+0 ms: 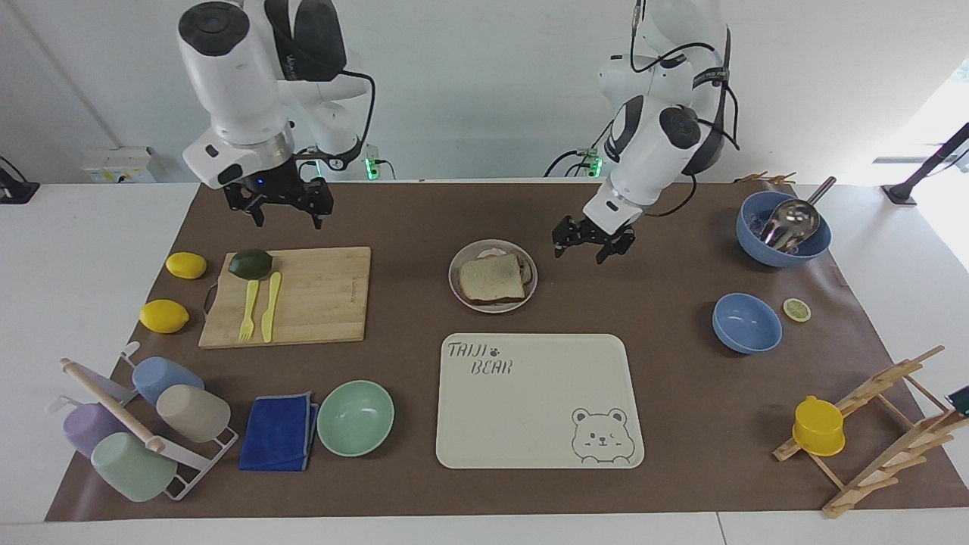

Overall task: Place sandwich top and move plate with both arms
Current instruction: 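Grasp the plate rim with the left gripper while the right gripper withdraws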

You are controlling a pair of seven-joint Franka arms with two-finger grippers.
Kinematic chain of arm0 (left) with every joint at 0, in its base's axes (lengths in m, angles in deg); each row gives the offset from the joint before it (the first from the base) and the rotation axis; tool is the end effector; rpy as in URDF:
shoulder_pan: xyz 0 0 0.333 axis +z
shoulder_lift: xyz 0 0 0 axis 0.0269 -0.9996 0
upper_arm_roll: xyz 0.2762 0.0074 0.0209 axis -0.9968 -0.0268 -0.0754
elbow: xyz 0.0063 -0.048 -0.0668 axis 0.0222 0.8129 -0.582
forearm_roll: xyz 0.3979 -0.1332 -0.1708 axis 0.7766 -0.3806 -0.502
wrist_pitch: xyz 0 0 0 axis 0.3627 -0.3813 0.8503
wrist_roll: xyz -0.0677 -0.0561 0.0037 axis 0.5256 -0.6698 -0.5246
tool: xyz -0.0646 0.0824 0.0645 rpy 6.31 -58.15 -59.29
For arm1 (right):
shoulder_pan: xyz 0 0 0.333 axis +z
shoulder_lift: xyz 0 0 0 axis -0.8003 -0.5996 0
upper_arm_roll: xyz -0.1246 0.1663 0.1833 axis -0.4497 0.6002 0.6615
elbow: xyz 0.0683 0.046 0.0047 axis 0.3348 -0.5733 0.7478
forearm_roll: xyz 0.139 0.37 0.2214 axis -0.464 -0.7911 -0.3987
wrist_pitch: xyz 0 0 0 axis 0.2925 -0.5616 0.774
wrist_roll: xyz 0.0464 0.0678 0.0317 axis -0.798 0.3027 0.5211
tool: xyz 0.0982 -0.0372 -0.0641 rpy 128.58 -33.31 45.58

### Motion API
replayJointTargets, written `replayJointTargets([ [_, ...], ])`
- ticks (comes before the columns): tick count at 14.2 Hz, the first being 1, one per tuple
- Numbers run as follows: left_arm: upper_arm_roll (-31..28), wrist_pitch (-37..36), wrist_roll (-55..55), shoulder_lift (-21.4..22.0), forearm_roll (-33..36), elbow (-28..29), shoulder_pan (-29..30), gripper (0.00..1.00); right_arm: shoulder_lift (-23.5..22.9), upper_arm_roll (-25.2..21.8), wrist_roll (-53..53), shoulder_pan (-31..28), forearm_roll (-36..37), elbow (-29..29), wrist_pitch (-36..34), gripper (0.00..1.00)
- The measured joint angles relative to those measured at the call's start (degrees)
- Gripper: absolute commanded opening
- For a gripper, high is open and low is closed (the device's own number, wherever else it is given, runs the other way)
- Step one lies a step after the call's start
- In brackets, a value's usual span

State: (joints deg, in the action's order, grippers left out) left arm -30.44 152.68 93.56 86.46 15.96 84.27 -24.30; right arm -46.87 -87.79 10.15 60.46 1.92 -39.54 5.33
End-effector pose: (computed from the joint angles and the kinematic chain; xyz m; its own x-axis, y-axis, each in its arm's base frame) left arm 0.5071 -0.2848 0.2943 0.9966 -0.0789 -0.0237 -0.0688 -0.9550 0.2885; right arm 0.6015 0.0438 0.5196 0.9969 0.0049 -0.0781 0.0119 -0.9959 0.0900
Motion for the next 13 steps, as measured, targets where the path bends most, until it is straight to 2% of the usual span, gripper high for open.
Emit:
replayJointTargets([
  [3,-0.01,8.00,0.01,-2.91,-1.60,3.87,-3.48,0.90,0.08,0.09,2.47,-1.62,-0.14,-0.42,-0.77,1.00],
  [5,0.00,10.67,0.06,-4.75,-1.99,4.64,-4.98,0.77,0.08,0.31,2.47,-1.66,-0.15,-0.51,-0.77,1.00],
  [8,-0.13,11.95,0.07,-6.30,-2.89,4.65,-5.30,0.57,0.07,-0.50,2.48,-3.34,-0.15,-0.51,-0.61,1.00],
  [13,-0.18,12.62,0.08,-6.92,-3.54,4.65,-5.41,0.43,0.07,-1.23,4.09,-4.30,-0.15,-0.48,-0.51,1.00],
])
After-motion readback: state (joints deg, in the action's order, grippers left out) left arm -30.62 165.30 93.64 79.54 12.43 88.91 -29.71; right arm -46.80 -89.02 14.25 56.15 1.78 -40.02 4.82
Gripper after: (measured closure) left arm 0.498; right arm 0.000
